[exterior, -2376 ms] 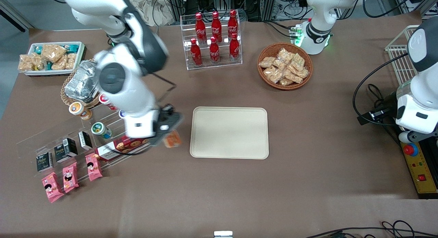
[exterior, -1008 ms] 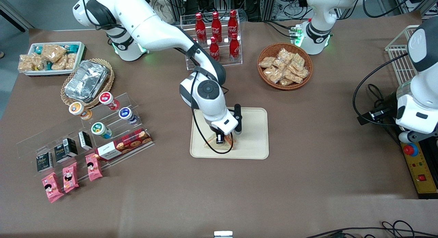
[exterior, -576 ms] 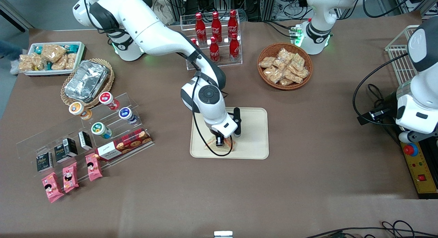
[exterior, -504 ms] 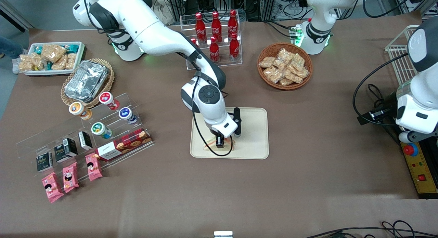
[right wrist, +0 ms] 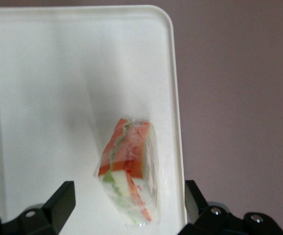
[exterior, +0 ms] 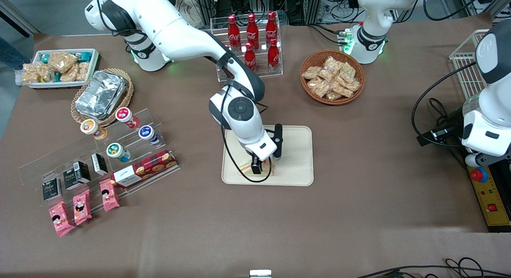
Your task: Place sandwich on tray
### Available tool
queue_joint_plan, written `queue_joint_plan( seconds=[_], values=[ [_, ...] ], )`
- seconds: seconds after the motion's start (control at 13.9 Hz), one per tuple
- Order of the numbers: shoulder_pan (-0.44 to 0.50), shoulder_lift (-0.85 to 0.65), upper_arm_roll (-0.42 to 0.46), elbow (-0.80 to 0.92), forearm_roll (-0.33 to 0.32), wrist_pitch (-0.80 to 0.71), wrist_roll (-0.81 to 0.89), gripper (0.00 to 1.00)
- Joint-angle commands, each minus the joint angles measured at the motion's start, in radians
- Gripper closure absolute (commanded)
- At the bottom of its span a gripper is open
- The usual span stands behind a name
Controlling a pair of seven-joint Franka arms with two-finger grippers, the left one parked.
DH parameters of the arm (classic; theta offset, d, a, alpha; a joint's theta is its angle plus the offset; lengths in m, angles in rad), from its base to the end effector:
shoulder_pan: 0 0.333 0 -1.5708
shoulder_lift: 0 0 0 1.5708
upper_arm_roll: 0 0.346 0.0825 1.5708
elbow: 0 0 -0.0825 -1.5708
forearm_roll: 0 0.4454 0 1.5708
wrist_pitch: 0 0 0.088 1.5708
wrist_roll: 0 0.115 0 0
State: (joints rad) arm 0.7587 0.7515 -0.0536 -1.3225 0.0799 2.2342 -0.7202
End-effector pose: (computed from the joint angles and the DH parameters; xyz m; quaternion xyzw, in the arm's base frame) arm 0.6248 0.5491 0.2881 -0.7627 -0.6415 -0.0807 0.0151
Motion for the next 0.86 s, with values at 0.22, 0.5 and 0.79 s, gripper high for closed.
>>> queue_joint_plan(
  seconds=[0.22,0.5,0.79],
  values=[
    [-0.084,-0.211,-0.019,-0.024,0.029,-0.301,0.227,0.01],
    [-0.194,-0.325,-0.017,-0.027,0.029,-0.493,0.419,0.01],
    [-0.347,-0.412,-0.020,-0.027,0.017,-0.614,0.459,0.01]
  ],
)
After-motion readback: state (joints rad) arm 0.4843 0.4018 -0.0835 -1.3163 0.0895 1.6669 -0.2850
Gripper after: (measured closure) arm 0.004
